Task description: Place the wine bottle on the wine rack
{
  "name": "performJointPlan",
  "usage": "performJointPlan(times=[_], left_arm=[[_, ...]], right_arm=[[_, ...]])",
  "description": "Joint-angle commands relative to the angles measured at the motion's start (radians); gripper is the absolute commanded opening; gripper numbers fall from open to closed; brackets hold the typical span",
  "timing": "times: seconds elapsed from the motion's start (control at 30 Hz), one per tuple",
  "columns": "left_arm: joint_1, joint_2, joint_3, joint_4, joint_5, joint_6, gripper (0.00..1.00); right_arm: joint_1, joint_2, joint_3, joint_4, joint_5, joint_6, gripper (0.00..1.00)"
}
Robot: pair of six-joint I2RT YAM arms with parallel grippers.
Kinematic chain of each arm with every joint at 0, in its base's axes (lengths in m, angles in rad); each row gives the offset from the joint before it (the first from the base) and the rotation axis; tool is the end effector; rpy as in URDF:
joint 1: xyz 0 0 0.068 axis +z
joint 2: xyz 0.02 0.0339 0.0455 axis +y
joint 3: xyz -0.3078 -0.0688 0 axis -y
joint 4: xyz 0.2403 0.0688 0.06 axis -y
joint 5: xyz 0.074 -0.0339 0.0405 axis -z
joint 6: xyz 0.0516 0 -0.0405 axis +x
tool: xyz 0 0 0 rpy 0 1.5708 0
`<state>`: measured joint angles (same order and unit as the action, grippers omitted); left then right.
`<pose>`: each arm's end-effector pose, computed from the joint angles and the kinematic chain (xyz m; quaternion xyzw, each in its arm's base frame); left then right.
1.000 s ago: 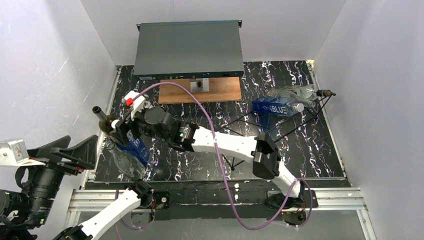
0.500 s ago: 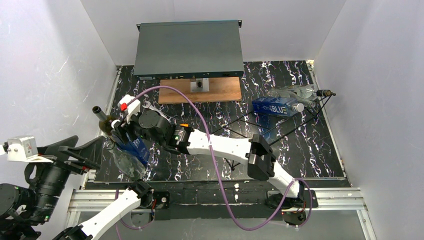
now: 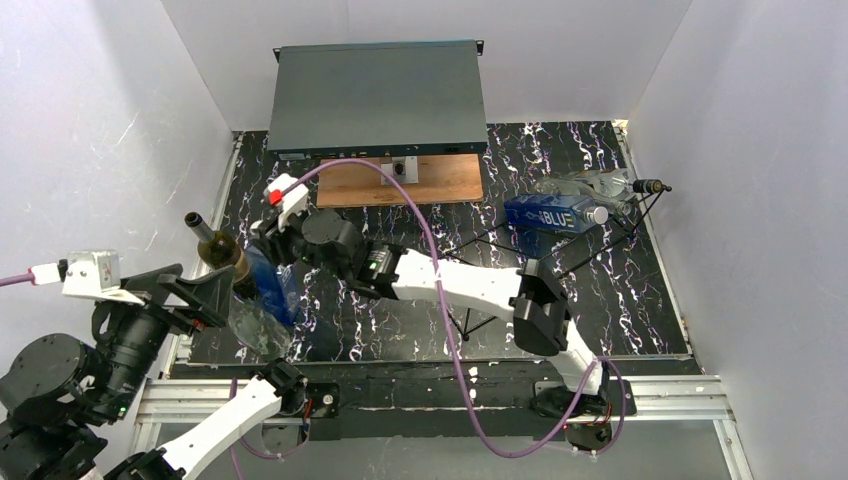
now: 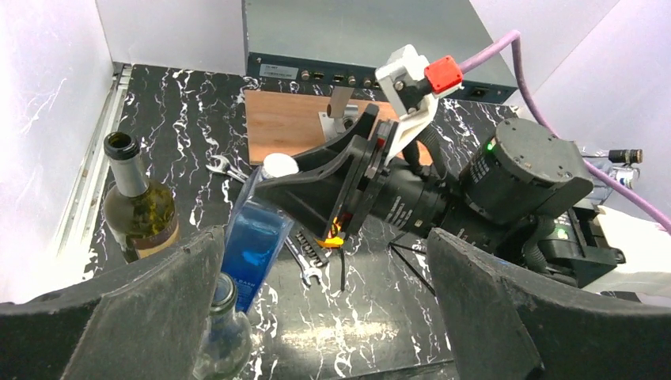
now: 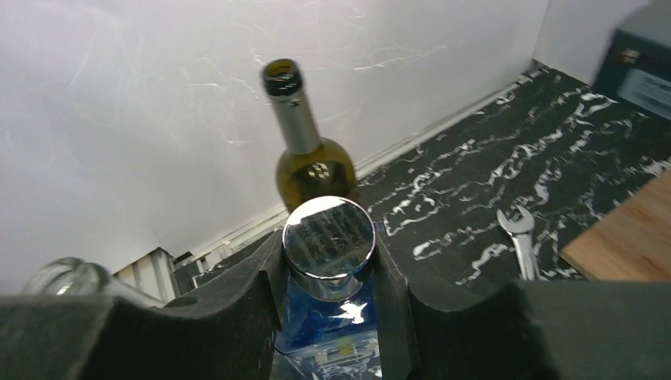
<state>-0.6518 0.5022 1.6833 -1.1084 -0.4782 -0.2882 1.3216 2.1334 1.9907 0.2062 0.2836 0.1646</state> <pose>-0.0607 0.0762 0.5154 -0.0510 0.6820 -0.1785 0.7074 0.1506 0.5332 0.4069 -0.2841 0.6236 0.4172 0.5970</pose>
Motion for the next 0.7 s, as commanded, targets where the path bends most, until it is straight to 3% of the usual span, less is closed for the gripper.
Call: performJointPlan(times=[0.0,0.3,0.67], left_arm=[[-0.003,0.064,0.000,0.035,0.014,0.012,0.99],[-0.002,0.098,-0.108,0.173,0.105,-0.003,0.99],[-0.003,0.171,-0.167,0.216,0.140,0.011,0.99]], right_arm=[[-0.083,-0.149,-0.064,0.110,0.021,0.019,0.01],[-0.258,-0.363,-0.229,0.203,-0.009,0.119,0.01],[-0.335,-0.627,-0.416,0.201,0.107,0.048,0.01]])
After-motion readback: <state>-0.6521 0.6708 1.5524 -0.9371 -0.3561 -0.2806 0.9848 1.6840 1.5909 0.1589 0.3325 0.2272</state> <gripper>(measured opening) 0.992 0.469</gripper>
